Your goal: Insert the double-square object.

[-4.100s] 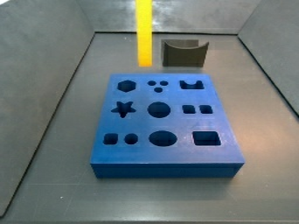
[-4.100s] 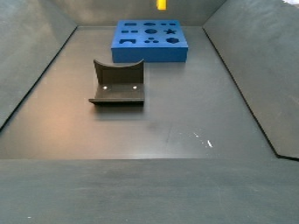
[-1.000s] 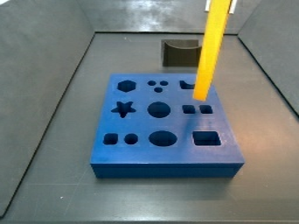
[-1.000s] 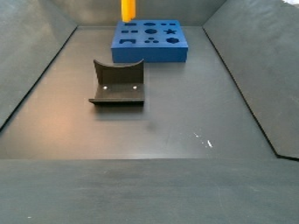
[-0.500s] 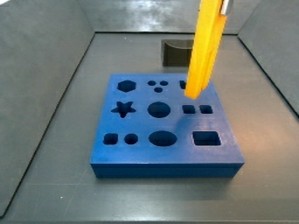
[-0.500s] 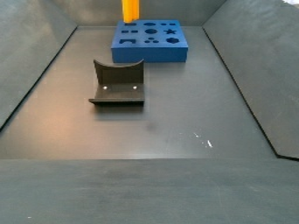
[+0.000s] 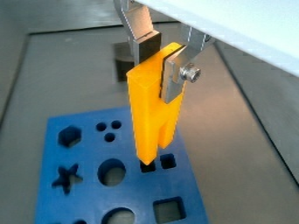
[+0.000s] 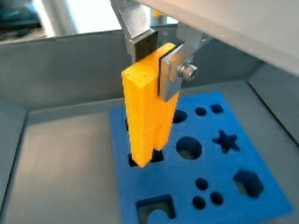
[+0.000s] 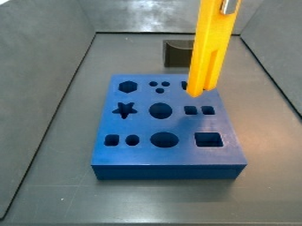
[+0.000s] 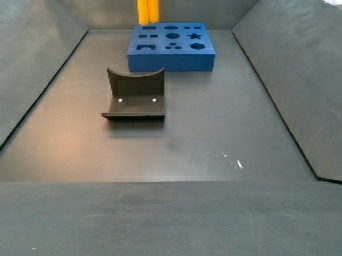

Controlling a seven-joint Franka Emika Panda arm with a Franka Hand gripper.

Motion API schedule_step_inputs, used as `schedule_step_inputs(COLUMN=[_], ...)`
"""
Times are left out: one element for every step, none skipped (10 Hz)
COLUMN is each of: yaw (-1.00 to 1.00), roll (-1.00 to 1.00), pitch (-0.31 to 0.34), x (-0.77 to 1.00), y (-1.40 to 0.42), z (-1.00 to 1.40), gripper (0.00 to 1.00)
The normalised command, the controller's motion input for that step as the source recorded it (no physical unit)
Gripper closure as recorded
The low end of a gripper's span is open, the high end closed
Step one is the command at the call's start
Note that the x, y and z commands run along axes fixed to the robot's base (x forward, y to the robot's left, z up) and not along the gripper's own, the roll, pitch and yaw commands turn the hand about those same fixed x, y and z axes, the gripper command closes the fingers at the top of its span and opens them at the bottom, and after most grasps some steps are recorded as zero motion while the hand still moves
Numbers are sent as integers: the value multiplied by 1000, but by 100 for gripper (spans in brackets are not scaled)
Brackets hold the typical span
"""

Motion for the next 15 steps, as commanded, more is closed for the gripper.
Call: schedule_step_inputs(yaw=[-897,-843,-814,-811,-791,-743,-697,-609,-529,-480,-429,-426,-143,-23,-14], roll=[6,6,19,36,66,131,164,180,167,173,186,210,24,13,36], pitch=[0,0,0,0,0,13,83,183,239,241,241,194,27,0,0], x=[194,263,297,274,260,220,137,54,40,66,134,177,0,0,0], y=[37,29,9,0,0,0,-3,-97,-191,-266,-283,-237,0,0,0], z=[-6,0,-31,-71,-126,-214,-226,-114,0,0,0,0,-89,-151,-191], gripper=[100,100,100,100,100,100,100,100,100,100,100,100,100,100,100])
